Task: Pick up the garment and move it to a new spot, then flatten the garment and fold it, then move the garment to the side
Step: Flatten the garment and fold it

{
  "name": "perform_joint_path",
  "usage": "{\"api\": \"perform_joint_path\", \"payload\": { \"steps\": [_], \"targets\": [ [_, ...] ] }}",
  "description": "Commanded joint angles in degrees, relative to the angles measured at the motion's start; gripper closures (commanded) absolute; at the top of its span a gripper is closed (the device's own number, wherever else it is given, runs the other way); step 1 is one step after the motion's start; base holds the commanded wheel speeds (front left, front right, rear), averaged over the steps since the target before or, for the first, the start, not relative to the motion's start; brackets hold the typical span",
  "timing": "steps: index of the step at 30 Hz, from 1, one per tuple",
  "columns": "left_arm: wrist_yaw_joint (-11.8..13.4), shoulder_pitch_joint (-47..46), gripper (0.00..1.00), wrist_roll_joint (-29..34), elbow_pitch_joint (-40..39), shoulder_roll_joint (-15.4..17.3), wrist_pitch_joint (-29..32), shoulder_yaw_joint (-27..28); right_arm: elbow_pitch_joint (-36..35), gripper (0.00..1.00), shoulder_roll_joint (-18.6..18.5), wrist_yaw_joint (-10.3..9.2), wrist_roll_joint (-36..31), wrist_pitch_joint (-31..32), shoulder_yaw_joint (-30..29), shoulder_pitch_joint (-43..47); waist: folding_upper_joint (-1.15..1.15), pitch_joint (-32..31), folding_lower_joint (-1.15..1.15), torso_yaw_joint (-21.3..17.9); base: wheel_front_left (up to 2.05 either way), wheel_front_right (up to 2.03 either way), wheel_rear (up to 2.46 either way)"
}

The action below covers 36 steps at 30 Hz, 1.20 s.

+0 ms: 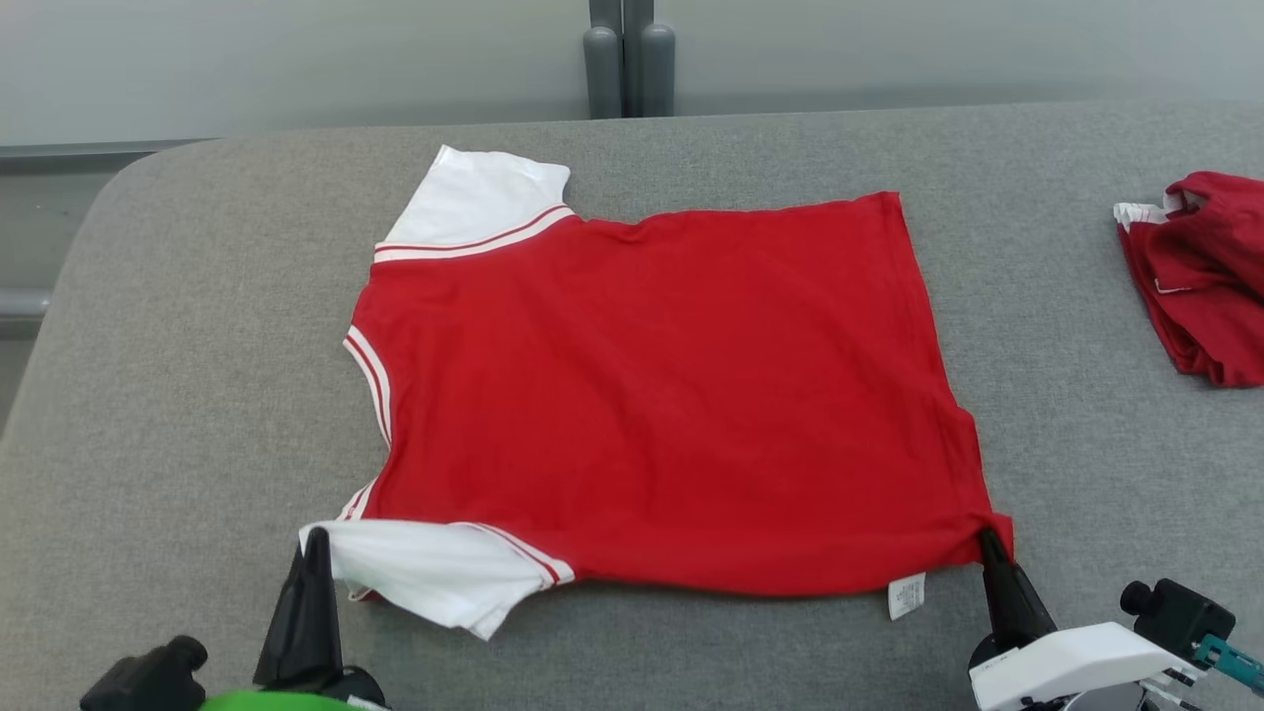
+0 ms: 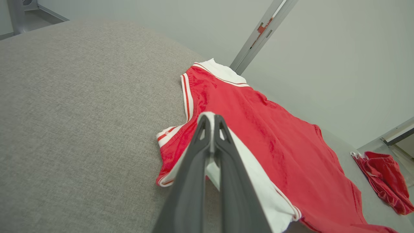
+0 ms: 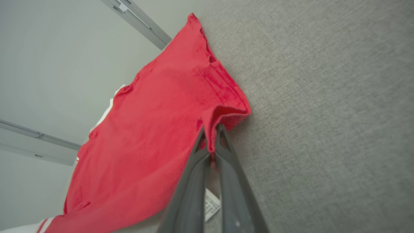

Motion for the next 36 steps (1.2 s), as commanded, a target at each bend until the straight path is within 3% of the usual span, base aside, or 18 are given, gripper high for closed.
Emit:
{"api": "perform_joint_path", "payload": {
  "steps": [1, 12, 20, 21, 22, 23, 24, 25, 36],
  "targets": [
    [-0.55, -2.86, 1.00, 0.47, 1.26, 0.63, -0.53, 0.25, 0.47, 1.00, -0.08, 0.02, 1.08, -0.60, 0.14, -1.34, 0.00, 0.51, 0.00, -0.24, 0.00, 0.00, 0.00],
    [-2.75, -22.02, 1.00, 2.32, 18.19, 1.53, -2.31, -0.79, 6.53, 1.00, -0.11, 0.02, 4.56, -3.46, 1.71, -11.46, 0.00, 5.08, 0.00, -2.03, 0.00, 0.00, 0.00],
    [-3.91, -28.38, 1.00, 2.92, 28.49, 1.52, -3.94, -1.40, 12.85, 1.00, -0.10, 0.02, 4.90, -5.67, 3.32, -17.16, 0.00, 6.63, 0.00, -2.96, 0.00, 0.00, 0.00],
    [-4.06, -28.92, 1.00, 3.05, 29.48, 1.49, -4.15, -1.44, 13.46, 0.93, -0.09, 0.02, 5.14, -5.86, 3.60, -17.68, 0.00, 6.62, 0.00, -3.03, 0.00, 0.00, 0.00],
    [-4.08, -29.33, 1.00, 3.16, 30.25, 1.42, -4.35, -1.50, 13.93, 0.76, -0.10, 0.02, 5.36, -6.20, 3.79, -18.08, 0.00, 6.56, 0.00, -3.05, 0.00, 0.00, 0.00],
    [-4.14, -29.86, 0.72, 3.15, 31.17, 1.24, -4.53, -1.56, 14.45, 0.57, -0.10, 0.02, 5.70, -6.40, 4.02, -18.53, 0.00, 6.43, 0.00, -3.05, 0.00, 0.00, 0.00],
    [-4.20, -30.24, 0.45, 3.27, 31.76, 1.16, -4.67, -1.61, 14.79, 0.14, -0.09, 0.02, 5.94, -6.68, 4.16, -18.85, 0.00, 6.28, 0.00, -3.04, 0.00, 0.00, 0.00],
    [-4.24, -30.74, 0.00, 3.58, 32.41, 1.05, -4.95, -1.81, 15.18, 0.00, -0.10, 0.02, 6.14, -6.98, 4.31, -19.26, 0.00, 6.04, 0.00, -3.01, 0.00, 0.00, 0.00],
    [-5.18, -27.55, 0.00, 2.89, 30.71, 0.15, -5.86, -1.45, 13.18, 0.00, -0.10, 0.02, 5.97, -8.39, 3.18, -19.12, 0.00, 2.36, 0.00, -1.64, 0.00, 0.00, 0.00]
  ]
}}
